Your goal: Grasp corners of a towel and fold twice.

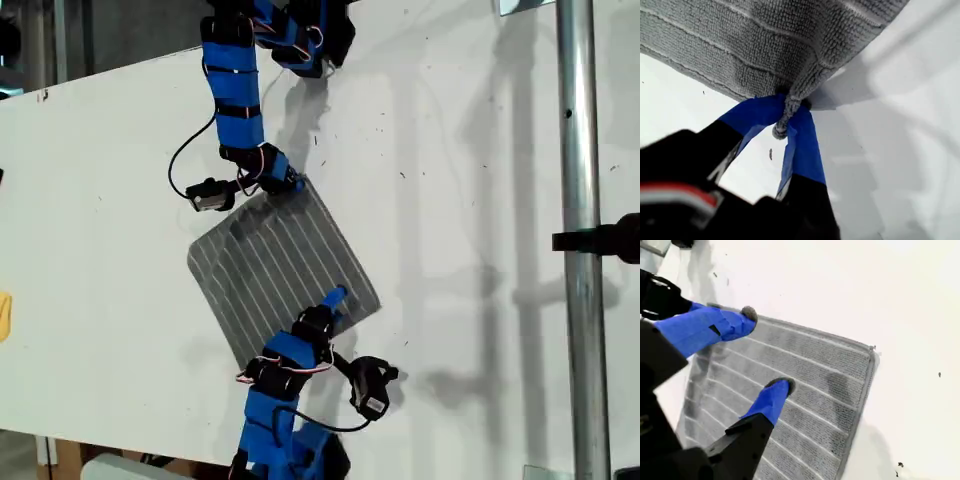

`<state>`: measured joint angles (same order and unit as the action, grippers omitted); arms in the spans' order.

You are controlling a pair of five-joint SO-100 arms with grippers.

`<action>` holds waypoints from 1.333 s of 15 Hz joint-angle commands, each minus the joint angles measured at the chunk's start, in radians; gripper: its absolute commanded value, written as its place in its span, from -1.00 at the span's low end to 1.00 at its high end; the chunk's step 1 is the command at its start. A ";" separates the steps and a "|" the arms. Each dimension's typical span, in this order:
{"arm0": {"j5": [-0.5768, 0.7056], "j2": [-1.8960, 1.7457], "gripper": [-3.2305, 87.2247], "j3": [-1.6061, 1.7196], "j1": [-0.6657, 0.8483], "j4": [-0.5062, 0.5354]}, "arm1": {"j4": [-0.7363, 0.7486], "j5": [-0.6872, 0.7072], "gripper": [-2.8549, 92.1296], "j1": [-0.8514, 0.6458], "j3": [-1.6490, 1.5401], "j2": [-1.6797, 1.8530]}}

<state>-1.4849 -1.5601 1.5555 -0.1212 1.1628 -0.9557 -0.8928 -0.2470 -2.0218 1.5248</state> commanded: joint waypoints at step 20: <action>0.026 0.385 -0.99 -0.661 -0.037 0.285 | -0.209 -0.078 -0.95 0.153 0.173 0.325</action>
<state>-1.4926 -1.0953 1.0569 -0.1381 1.3959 -1.1121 -0.9572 -0.1212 -1.9558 1.7533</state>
